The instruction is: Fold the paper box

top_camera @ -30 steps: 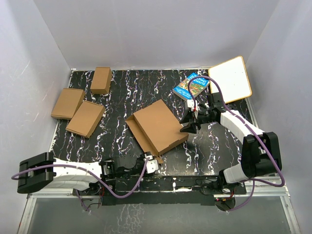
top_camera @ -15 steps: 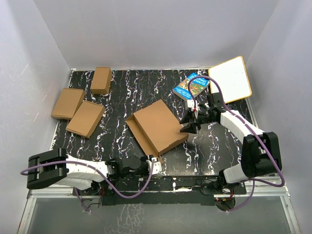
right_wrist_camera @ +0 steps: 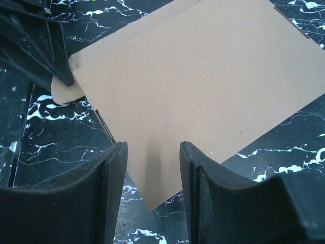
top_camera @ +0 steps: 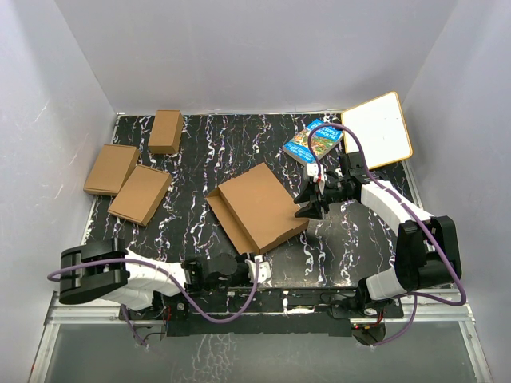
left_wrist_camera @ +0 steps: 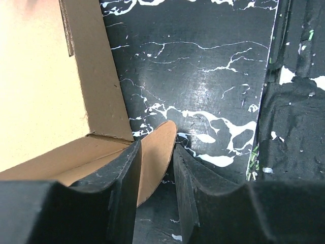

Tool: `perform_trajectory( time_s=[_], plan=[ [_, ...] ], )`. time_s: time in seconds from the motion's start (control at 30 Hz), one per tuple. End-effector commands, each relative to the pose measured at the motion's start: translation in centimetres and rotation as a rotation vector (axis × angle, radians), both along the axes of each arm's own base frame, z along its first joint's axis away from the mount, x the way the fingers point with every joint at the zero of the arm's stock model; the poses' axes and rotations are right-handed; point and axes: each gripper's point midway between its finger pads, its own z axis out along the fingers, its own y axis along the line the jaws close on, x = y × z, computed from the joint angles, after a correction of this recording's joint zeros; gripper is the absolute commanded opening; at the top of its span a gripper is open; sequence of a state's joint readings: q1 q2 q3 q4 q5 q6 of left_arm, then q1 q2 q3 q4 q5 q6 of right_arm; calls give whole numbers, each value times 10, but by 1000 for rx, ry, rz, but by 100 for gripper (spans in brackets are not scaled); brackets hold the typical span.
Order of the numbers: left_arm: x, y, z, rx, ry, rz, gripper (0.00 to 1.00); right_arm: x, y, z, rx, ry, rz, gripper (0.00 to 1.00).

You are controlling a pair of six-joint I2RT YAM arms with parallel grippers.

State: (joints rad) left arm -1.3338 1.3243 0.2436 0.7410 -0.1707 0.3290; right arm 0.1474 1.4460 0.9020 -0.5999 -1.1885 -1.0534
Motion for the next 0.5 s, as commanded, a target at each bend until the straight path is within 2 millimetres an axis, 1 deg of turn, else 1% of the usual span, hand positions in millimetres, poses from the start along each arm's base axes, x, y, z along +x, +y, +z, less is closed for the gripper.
perform_trajectory(
  time_s=[0.0, 0.13, 0.27, 0.33, 0.4, 0.43, 0.47],
  plan=[
    [2, -15, 17, -68, -4, 2, 28, 7, 3, 17, 54, -62, 5, 50],
    [3, -15, 18, -72, -2, 11, 20, 16, 2, 16, 45, -16, -52, 50],
    [3, -14, 15, -67, 7, 20, 7, 20, 2, 17, 65, 58, -93, 50],
    [3, -12, 15, -67, 10, 29, 5, 21, 1, 18, 75, 97, -109, 56],
    [3, -11, 15, -72, 13, 34, 3, 23, 1, 18, 94, 136, -132, 58],
    [3, -10, 15, -76, 15, 38, 3, 24, 1, 18, 107, 159, -143, 63],
    [3, -10, 15, -79, 17, 43, 2, 26, 0, 17, 120, 186, -158, 65]
  ],
)
